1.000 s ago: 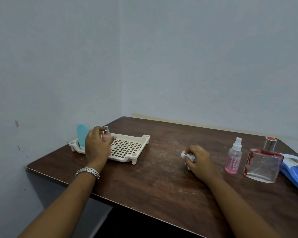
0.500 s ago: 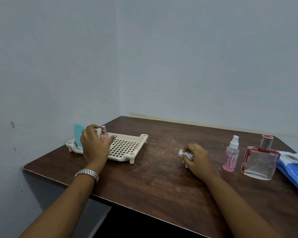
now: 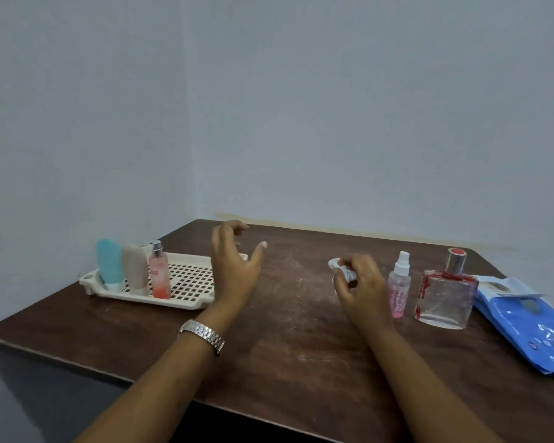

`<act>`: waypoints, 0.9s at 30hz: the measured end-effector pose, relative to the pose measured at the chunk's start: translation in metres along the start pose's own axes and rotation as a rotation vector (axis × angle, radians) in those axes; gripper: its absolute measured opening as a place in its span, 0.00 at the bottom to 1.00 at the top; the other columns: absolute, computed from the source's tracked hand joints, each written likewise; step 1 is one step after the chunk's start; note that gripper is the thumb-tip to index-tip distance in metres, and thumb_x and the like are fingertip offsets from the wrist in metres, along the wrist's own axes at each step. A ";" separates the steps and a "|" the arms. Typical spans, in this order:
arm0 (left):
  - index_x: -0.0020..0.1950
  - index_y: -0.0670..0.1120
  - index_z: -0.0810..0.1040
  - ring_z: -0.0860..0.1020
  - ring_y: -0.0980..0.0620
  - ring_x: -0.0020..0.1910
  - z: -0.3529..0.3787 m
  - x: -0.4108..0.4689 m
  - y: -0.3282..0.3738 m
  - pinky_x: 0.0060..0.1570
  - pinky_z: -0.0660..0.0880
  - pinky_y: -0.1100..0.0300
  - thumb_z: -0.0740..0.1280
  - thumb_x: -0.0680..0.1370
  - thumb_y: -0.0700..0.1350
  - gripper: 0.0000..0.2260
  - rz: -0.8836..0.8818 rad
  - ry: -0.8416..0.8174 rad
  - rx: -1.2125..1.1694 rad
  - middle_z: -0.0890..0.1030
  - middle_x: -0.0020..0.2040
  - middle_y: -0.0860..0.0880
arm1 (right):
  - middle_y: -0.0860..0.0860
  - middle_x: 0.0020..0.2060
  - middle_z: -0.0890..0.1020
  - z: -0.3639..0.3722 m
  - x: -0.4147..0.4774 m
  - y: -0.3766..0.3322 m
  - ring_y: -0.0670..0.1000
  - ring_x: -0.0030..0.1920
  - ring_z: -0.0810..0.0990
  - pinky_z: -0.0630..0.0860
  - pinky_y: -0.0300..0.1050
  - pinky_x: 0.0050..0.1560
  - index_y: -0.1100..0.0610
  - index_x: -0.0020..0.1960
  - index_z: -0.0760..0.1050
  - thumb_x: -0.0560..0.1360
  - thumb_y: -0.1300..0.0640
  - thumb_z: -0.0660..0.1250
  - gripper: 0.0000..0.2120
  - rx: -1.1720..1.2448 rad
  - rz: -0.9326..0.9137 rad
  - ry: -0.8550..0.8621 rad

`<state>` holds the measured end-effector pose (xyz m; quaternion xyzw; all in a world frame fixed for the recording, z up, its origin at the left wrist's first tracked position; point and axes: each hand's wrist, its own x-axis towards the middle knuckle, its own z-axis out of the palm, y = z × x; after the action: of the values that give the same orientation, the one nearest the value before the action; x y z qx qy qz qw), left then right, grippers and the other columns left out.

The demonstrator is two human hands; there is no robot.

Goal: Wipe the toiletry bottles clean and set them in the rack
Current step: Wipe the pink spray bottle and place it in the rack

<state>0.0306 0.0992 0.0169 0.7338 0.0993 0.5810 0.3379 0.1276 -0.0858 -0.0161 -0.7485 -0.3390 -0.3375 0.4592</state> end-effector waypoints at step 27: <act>0.48 0.43 0.82 0.79 0.54 0.41 0.159 -0.014 0.097 0.39 0.74 0.63 0.72 0.74 0.50 0.10 -0.069 -0.926 0.039 0.82 0.43 0.50 | 0.54 0.61 0.74 0.002 0.000 0.015 0.53 0.62 0.72 0.70 0.45 0.60 0.58 0.66 0.67 0.77 0.56 0.63 0.19 -0.148 0.362 -0.545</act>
<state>0.1488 -0.0416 0.0502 0.9185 -0.0266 0.1787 0.3518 0.1400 -0.0889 -0.0236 -0.8907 -0.2852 -0.0616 0.3486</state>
